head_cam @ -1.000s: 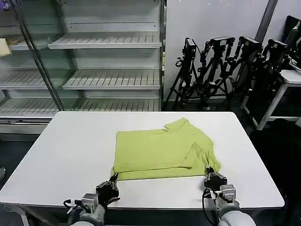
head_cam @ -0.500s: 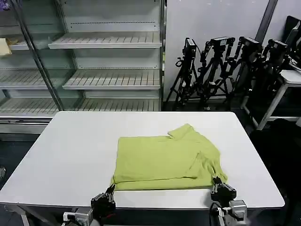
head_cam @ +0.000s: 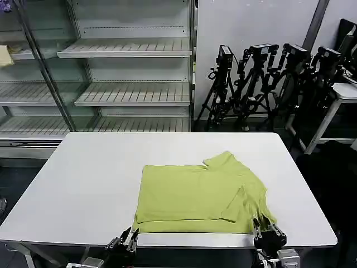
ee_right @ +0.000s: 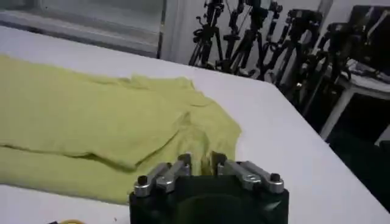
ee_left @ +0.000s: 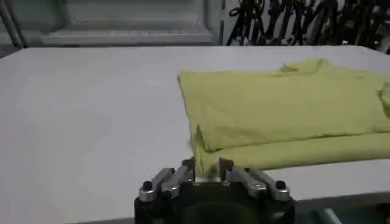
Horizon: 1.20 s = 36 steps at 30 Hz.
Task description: Fold and organize the clothes.
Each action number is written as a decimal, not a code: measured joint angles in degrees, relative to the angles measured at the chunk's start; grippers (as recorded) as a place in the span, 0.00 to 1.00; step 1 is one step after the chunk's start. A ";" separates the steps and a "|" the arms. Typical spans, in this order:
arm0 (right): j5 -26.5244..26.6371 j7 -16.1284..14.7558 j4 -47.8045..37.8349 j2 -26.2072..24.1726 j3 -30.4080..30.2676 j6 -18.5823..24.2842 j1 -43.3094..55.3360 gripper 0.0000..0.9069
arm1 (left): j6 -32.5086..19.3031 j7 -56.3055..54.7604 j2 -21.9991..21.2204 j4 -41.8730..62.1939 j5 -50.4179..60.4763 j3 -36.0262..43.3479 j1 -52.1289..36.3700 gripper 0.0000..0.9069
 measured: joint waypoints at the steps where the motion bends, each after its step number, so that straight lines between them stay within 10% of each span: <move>1: 0.23 -0.07 0.48 -0.09 0.26 0.33 0.05 1.00 | -0.26 -0.03 0.06 -0.54 -0.39 -0.27 -0.01 1.00; 36: 9.72 3.64 -29.03 0.60 -12.58 -5.11 43.09 1.00 | 0.24 -6.21 2.80 19.32 -15.16 3.17 -32.76 1.00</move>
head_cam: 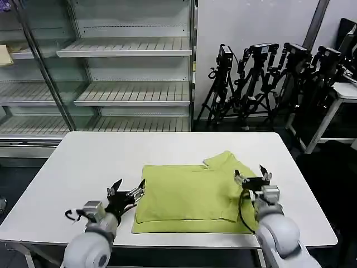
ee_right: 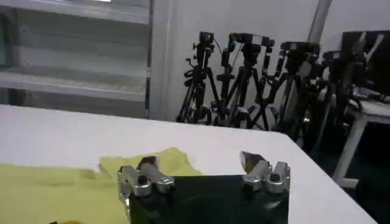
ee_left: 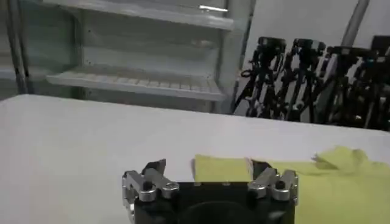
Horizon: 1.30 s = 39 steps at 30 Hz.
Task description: Fold and organize the clothes.
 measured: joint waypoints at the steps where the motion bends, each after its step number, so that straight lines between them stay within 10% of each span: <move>1: 0.30 0.07 -1.36 0.18 -0.52 -0.08 1.27 1.00 | 0.11 -0.28 -0.04 1.29 0.14 0.49 -1.25 1.00; 26: 2.55 1.15 -26.71 5.15 -6.48 -0.74 19.33 1.00 | 0.91 -0.76 -2.15 22.49 1.99 8.06 -18.28 1.00; 27: 2.62 1.14 -27.23 5.33 -6.61 -0.75 19.57 1.00 | 0.91 -0.76 -2.21 22.86 2.02 8.23 -18.50 0.22; 29: 2.84 1.10 -28.14 5.70 -6.88 -0.78 20.13 1.00 | 0.93 -0.75 -2.34 23.67 2.11 8.56 -18.91 0.04; 30: 3.03 1.04 -28.45 5.88 -7.06 -0.80 20.34 0.33 | 0.92 -0.82 -2.38 24.02 2.16 8.71 -19.09 0.06; 31: 3.29 1.04 -28.65 6.07 -7.25 -0.80 20.44 0.04 | 0.92 -0.87 -2.42 24.32 2.16 8.84 -19.24 0.06; 39: 6.19 0.91 -29.23 6.43 -8.11 -0.69 20.32 0.00 | 0.77 -0.95 -2.47 25.32 1.71 9.20 -19.41 0.04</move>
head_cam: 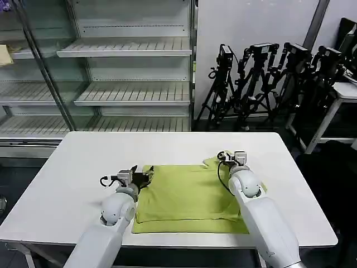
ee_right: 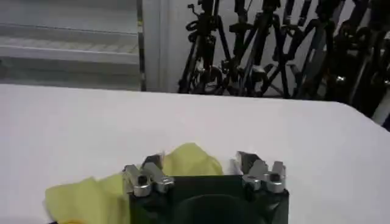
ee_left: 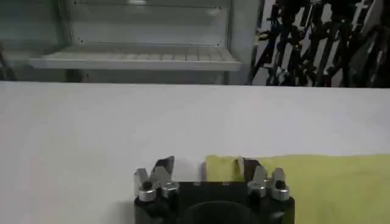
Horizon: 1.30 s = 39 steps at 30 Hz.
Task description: Fold and organize the clothes.
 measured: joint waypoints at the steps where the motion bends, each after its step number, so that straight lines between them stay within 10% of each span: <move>1: 0.23 -0.04 -0.05 0.07 -0.03 0.00 0.01 0.00 | -0.01 0.06 0.02 0.06 -0.09 0.00 0.03 0.06; 39: 0.47 -0.08 13.31 -2.97 2.72 7.93 -6.07 0.00 | -1.94 2.80 3.45 -9.64 -4.36 -2.83 5.45 0.04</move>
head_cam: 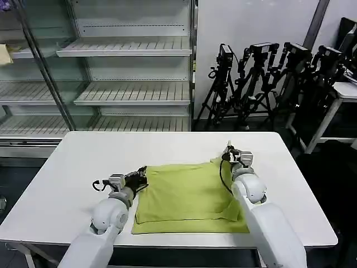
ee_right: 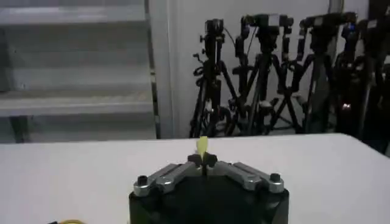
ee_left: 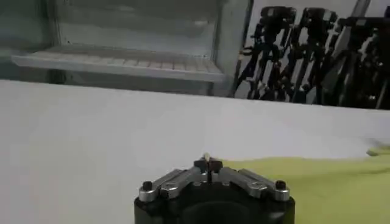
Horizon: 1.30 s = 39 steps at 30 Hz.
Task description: Fold and organize the clothes.
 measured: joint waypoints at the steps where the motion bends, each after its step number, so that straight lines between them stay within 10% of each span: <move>1: -0.01 0.01 0.78 -0.17 0.15 -0.03 -0.42 0.00 | 0.02 0.02 0.15 -0.55 -0.04 -0.13 0.35 0.04; 39: -5.91 -1.64 28.60 -3.04 10.50 -1.91 -32.42 0.00 | -2.15 0.47 5.73 -19.86 12.17 -1.70 22.02 0.04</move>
